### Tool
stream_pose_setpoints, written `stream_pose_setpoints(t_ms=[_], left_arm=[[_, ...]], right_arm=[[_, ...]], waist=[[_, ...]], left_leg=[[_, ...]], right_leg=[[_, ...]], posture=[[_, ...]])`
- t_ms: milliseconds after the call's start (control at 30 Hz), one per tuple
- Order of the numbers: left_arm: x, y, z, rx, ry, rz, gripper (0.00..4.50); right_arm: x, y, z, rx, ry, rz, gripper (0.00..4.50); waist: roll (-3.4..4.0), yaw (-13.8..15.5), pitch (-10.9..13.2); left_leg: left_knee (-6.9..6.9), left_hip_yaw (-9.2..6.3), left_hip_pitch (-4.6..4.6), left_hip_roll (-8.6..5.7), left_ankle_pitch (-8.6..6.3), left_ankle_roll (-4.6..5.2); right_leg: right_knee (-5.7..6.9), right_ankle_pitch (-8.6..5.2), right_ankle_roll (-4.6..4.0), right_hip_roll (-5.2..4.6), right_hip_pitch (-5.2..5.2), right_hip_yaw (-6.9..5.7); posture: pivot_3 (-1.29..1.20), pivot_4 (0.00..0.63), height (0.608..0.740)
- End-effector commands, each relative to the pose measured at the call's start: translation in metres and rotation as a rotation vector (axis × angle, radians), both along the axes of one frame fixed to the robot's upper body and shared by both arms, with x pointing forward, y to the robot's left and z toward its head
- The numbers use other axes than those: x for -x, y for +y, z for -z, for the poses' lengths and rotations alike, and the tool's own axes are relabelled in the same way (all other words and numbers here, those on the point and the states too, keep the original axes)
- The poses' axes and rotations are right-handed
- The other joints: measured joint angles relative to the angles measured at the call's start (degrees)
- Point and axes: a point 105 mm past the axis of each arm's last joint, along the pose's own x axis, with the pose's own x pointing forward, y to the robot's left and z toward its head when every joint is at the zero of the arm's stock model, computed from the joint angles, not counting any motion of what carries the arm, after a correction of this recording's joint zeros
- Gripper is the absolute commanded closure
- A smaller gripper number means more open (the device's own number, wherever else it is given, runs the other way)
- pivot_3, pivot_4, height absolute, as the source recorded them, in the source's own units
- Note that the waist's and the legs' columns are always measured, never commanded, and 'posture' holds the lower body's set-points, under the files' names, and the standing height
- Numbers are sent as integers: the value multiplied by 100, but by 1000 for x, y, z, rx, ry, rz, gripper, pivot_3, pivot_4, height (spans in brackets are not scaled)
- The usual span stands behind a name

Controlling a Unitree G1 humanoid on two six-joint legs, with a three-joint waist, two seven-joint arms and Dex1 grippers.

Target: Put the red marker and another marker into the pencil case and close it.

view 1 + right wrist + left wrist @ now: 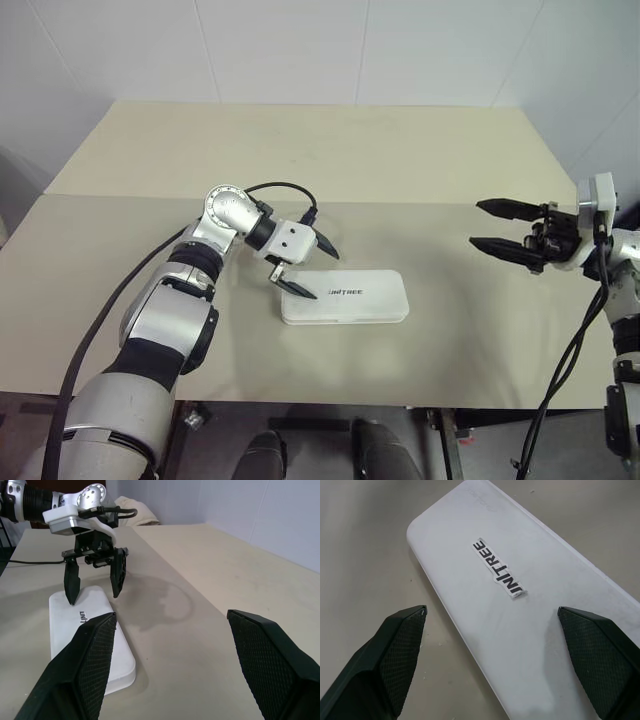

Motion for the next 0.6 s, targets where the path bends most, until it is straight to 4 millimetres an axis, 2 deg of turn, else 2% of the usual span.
stream_pose_setpoints(t_ms=[33, 300, 600], left_arm=[[13, 15, 23, -143, 71, 70, 22], [6, 25, 5, -8, 74, -14, 22], [-5, 34, -42, 382, 98, -181, 22]], right_arm=[[6, 2, -9, 14, -43, -65, 0], [2, 6, -6, 14, -39, -67, 0], [-2, 9, -5, 11, -33, -67, 0]], waist=[[0, 2, 0], [0, -72, 0], [2, -121, 4]], left_leg=[[0, 0, 0, 0, 0, 0], [2, 0, 2, 0, 1, 1], [0, -3, -6, 0, 2, 2]], right_leg=[[0, 0, 0, 0, 0, 0], [15, 0, -1, 2, -3, 2], [28, -2, -1, 1, -17, 3]], posture=[[0, 150, 740], [0, 150, 740], [0, 150, 740]])
